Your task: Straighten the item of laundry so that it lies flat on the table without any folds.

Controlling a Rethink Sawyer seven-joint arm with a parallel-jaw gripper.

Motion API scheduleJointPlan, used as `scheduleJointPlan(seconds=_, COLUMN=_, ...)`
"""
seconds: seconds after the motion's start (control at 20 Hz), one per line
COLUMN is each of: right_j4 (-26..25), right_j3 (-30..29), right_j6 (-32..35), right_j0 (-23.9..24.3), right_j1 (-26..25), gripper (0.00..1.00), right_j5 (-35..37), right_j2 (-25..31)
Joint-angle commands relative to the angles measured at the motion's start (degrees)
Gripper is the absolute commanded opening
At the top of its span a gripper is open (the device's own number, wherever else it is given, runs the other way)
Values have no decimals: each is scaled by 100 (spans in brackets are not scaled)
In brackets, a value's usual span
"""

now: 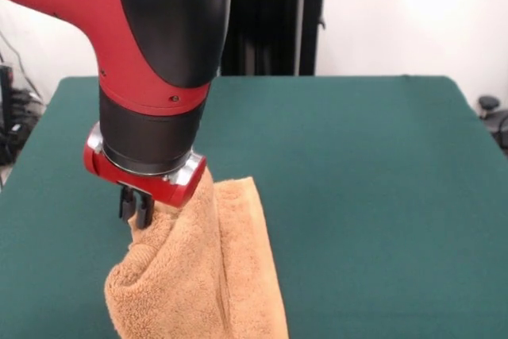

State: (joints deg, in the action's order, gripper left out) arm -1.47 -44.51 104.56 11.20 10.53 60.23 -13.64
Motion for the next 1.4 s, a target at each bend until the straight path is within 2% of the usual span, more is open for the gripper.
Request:
scheduleJointPlan(seconds=0.05, right_j4=191, right_j3=-1041, right_j6=1202, right_j0=-4, right_j1=-197, gripper=0, right_j5=-60, right_j2=339)
scheduleJointPlan(seconds=0.2, right_j4=64, right_j3=-1005, right_j6=1014, right_j0=-13, right_j1=62, gripper=0, right_j5=226, right_j2=135)
scheduleJointPlan(seconds=0.35, right_j4=38, right_j3=-1530, right_j6=689, right_j0=157, right_j1=553, gripper=0, right_j5=-38, right_j2=136)
scheduleJointPlan(seconds=0.4, right_j4=25, right_j3=-1826, right_j6=586, right_j0=213, right_j1=744, gripper=0, right_j5=-118, right_j2=129)
scheduleJointPlan(seconds=0.5, right_j4=-33, right_j3=-2658, right_j6=591, right_j0=311, right_j1=1235, gripper=0, right_j5=-732, right_j2=76)
scheduleJointPlan(seconds=0.7, right_j4=112, right_j3=-3973, right_j6=1000, right_j0=351, right_j1=2063, gripper=0, right_j5=-1013, right_j2=-166)
scheduleJointPlan(seconds=0.8, right_j4=115, right_j3=-4415, right_j6=1250, right_j0=256, right_j1=2347, gripper=0, right_j5=-1303, right_j2=-306)
scheduleJointPlan(seconds=1.05, right_j4=390, right_j3=-5027, right_j6=1814, right_j0=-13, right_j1=2689, gripper=0, right_j5=-1314, right_j2=-536)
scheduleJointPlan(seconds=1.4, right_j4=797, right_j3=-5338, right_j6=2427, right_j0=-524, right_j1=2653, gripper=0, right_j5=-1544, right_j2=-711)
